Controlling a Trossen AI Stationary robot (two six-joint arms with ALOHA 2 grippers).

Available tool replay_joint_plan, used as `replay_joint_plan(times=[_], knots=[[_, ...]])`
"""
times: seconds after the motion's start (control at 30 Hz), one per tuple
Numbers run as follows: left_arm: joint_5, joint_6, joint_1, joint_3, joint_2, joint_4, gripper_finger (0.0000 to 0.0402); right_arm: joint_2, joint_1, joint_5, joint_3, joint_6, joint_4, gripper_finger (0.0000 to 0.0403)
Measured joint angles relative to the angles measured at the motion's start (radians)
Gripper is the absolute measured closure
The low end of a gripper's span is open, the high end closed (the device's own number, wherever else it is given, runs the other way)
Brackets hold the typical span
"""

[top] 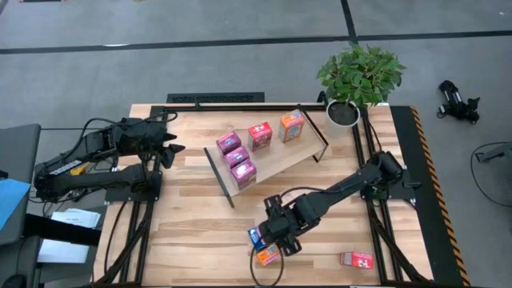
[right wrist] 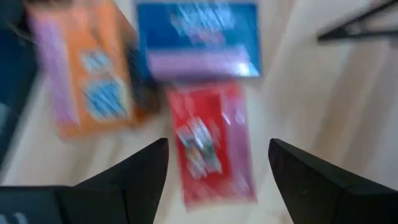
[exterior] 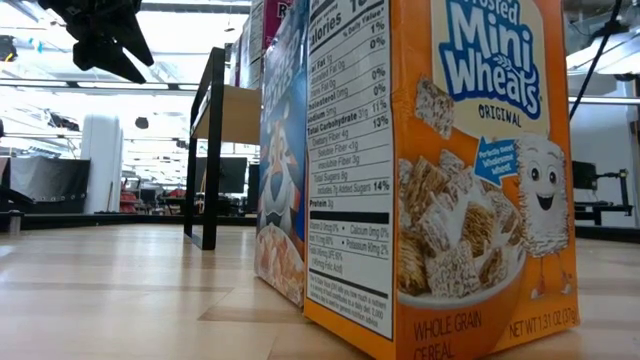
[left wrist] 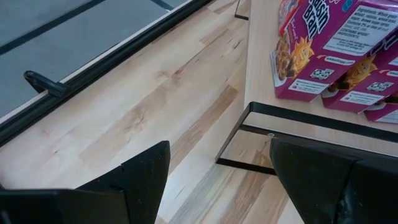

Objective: Stack cereal on shelf
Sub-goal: Put the left red cereal box aligned with the other red cereal box on the shelf

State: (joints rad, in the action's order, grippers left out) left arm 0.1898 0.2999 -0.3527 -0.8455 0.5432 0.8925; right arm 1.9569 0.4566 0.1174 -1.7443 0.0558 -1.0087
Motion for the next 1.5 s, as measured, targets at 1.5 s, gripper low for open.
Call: replay_joint_plan(times=[1.5], knots=[[0.001, -0.001, 0.000, 0.000, 0.000, 0.000, 0.0133, 0.052, -0.012, -0.044, -0.036, 0.068, -0.002, 0.0100]])
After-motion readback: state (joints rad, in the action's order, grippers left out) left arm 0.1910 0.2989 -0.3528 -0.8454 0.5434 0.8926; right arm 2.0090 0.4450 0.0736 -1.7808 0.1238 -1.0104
